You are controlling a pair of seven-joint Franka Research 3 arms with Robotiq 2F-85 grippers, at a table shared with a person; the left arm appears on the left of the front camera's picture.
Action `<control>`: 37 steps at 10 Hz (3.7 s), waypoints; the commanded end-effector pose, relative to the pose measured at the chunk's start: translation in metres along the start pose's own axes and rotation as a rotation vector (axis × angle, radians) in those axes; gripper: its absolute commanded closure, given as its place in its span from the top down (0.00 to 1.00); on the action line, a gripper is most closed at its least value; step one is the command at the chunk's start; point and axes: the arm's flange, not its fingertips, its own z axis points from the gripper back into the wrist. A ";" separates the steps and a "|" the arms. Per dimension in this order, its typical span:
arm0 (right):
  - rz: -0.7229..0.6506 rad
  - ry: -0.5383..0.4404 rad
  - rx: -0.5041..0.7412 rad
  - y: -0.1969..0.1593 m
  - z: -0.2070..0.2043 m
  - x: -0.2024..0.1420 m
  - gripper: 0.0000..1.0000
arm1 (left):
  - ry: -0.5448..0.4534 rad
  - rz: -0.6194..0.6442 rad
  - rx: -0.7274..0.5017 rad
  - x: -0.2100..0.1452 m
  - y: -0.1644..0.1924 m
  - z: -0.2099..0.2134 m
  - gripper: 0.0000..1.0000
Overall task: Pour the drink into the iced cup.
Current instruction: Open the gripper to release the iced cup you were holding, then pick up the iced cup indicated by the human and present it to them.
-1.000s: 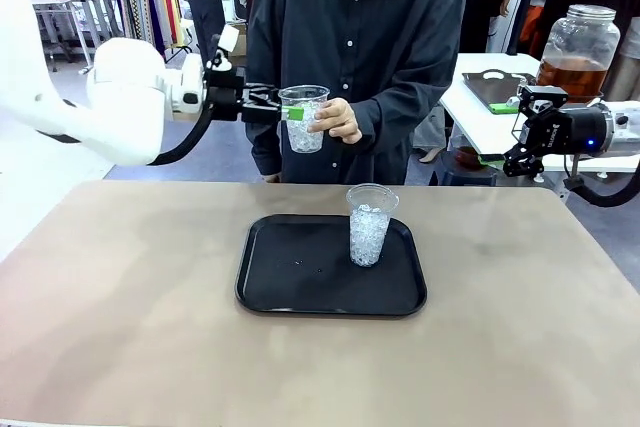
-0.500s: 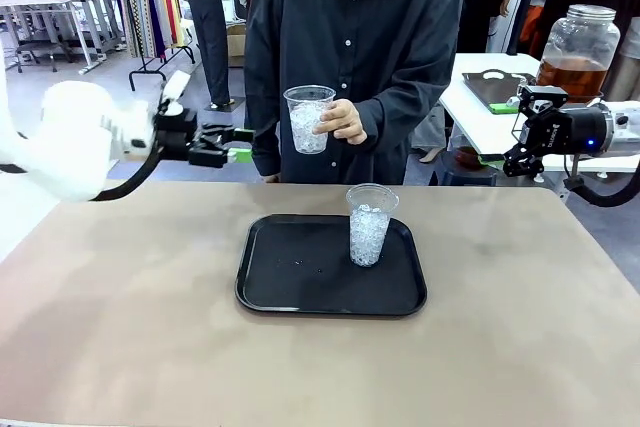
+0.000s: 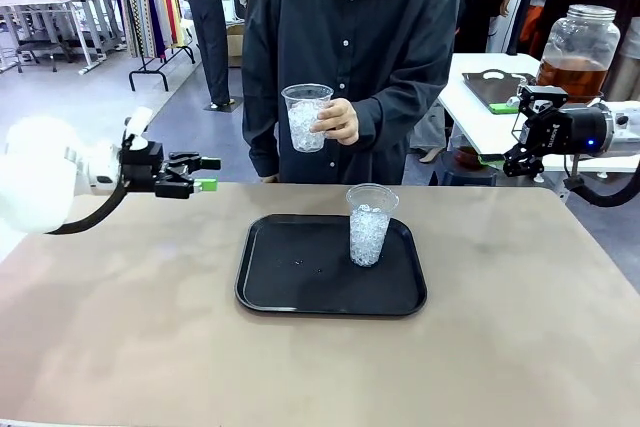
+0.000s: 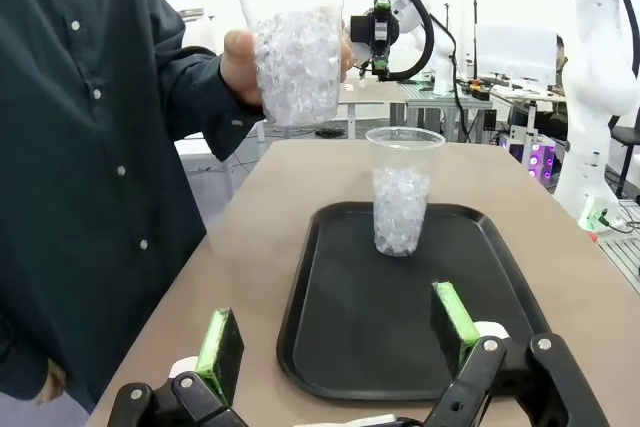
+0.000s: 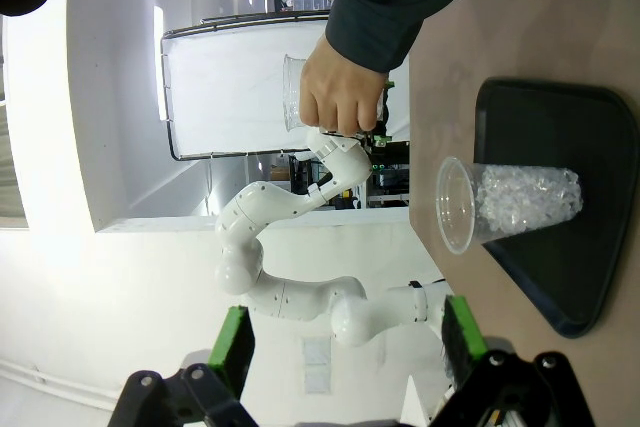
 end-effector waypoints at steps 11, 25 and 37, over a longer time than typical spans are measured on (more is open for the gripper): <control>0.003 0.000 0.000 0.001 0.000 0.000 1.00 | 0.000 0.000 0.000 0.000 0.000 0.000 1.00; 0.003 0.000 0.000 0.001 0.000 0.000 1.00 | 0.000 0.000 0.000 0.000 0.000 0.000 1.00; 0.003 0.000 0.000 0.001 0.000 0.000 1.00 | 0.000 0.000 0.000 0.000 0.000 0.000 1.00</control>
